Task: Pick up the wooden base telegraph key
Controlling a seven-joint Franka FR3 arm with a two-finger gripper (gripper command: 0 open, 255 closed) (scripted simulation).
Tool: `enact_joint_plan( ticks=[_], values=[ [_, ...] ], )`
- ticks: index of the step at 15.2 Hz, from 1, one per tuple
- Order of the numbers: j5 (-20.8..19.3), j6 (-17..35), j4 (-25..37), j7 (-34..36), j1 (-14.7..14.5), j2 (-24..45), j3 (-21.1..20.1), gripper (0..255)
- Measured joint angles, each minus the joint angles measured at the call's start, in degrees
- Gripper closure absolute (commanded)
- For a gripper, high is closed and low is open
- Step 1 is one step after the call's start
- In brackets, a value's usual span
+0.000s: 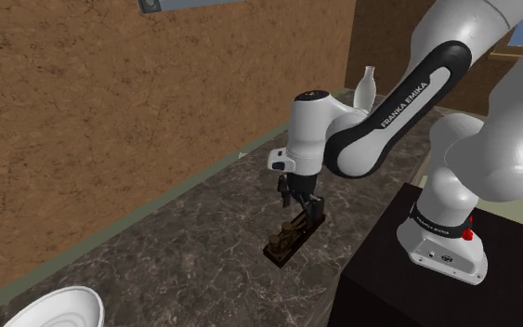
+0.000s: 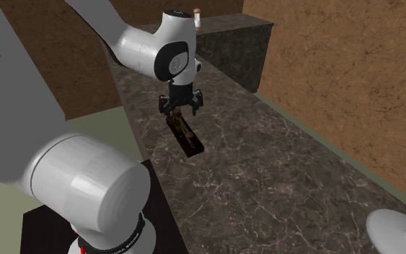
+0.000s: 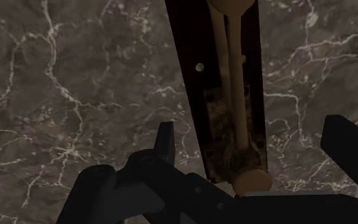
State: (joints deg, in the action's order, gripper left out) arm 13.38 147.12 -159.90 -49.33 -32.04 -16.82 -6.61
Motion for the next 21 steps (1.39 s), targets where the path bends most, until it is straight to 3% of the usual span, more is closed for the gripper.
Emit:
enact_joint_plan(
  ticks=[7, 8, 18, 21],
  values=[
    [1.63, 7.32, -1.05, -2.13, -1.03, 6.26, -0.02, 0],
    [1.75, 7.77, -1.16, -2.3, -1.05, 6.6, 0.02, 255],
    [1.89, 8.2, -1.37, -2.45, -1.1, 6.84, 0.05, 255],
    [1.26, 5.98, -1.1, -1.91, -0.83, 4.86, 0.03, 255]
  ],
)
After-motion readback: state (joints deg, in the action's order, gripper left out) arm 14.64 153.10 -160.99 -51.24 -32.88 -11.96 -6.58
